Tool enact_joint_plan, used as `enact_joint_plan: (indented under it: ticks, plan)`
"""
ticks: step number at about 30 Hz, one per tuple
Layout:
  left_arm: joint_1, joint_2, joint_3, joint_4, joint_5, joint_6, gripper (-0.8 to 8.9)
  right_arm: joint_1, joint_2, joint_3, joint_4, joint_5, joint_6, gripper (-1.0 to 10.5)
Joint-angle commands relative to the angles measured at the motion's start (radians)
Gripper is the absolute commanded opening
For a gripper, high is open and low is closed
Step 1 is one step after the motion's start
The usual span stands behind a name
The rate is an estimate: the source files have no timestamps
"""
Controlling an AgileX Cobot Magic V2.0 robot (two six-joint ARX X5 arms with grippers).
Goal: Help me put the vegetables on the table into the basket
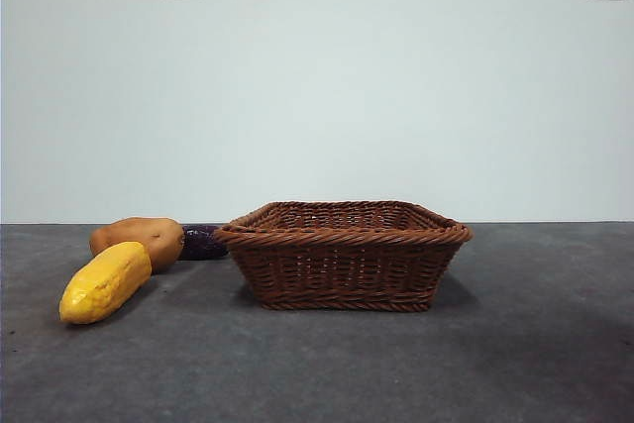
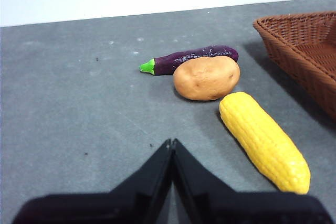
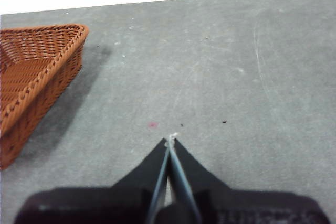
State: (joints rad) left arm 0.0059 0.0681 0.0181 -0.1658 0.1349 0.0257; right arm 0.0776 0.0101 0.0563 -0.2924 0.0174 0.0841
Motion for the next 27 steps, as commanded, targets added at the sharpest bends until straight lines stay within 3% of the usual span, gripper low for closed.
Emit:
enact_joint_plan:
  ticks: [1, 4, 8, 16, 27]
  plan:
    - [0.003, 0.0, -0.01, 0.01, 0.003, -0.083, -0.04, 0.0, -0.001, -0.007, 0.007, -0.002, 0.038, 0.0]
    - [0.003, 0.0, -0.009, 0.009, 0.004, -0.128, -0.04, 0.0, -0.001, -0.006, 0.016, -0.002, 0.057, 0.0]
    - [0.003, 0.001, 0.032, -0.004, 0.04, -0.231, -0.06, 0.0, -0.001, 0.038, 0.015, -0.04, 0.152, -0.1]
    - [0.002, 0.148, 0.297, -0.15, 0.145, -0.257, -0.06, 0.0, 0.171, 0.338, -0.09, -0.109, 0.169, -0.1]
    - [0.002, 0.382, 0.632, -0.387, 0.35, -0.17, -0.06, 0.001, 0.494, 0.786, -0.45, -0.266, -0.006, -0.1]
